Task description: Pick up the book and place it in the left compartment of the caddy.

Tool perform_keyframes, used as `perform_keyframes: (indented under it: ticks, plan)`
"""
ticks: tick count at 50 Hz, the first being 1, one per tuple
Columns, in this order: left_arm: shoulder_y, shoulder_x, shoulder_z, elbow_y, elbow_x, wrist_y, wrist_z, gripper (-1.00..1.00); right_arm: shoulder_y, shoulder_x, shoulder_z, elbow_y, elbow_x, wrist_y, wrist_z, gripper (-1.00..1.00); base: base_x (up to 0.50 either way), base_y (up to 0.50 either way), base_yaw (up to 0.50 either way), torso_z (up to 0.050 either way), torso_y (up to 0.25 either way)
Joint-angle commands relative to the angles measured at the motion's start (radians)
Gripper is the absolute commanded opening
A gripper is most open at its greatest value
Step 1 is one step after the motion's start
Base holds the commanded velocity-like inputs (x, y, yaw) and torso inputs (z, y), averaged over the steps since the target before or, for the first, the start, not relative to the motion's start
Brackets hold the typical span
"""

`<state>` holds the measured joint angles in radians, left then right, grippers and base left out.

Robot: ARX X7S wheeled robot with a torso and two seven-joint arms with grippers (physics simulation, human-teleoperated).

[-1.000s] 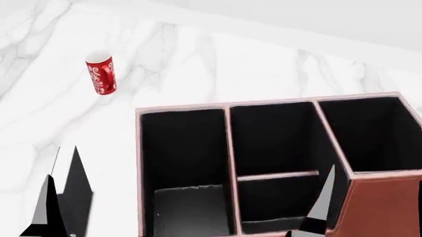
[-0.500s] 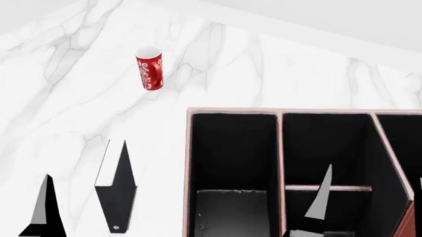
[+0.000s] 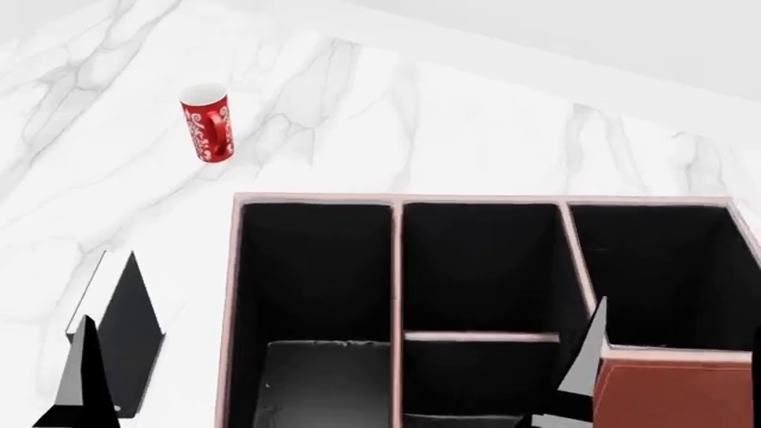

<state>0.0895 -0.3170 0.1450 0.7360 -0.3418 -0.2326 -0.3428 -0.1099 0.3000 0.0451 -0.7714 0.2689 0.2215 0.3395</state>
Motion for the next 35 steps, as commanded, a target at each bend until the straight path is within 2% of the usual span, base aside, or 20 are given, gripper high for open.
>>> perform_keyframes:
  ticks: [1, 35]
  plan:
    - [0.007, -0.010, 0.003, 0.000, -0.011, 0.020, 0.010, 1.00, 0.000, 0.003, -0.006, 0.004, -0.003, -0.001, 0.007, 1.00, 0.00, 0.00, 0.00, 0.034, 0.000]
    - [0.007, -0.020, -0.002, -0.001, -0.046, 0.031, 0.000, 1.00, 0.003, 0.017, -0.015, 0.001, -0.004, 0.002, 0.026, 1.00, 0.00, 0.00, 0.00, 0.050, 0.000]
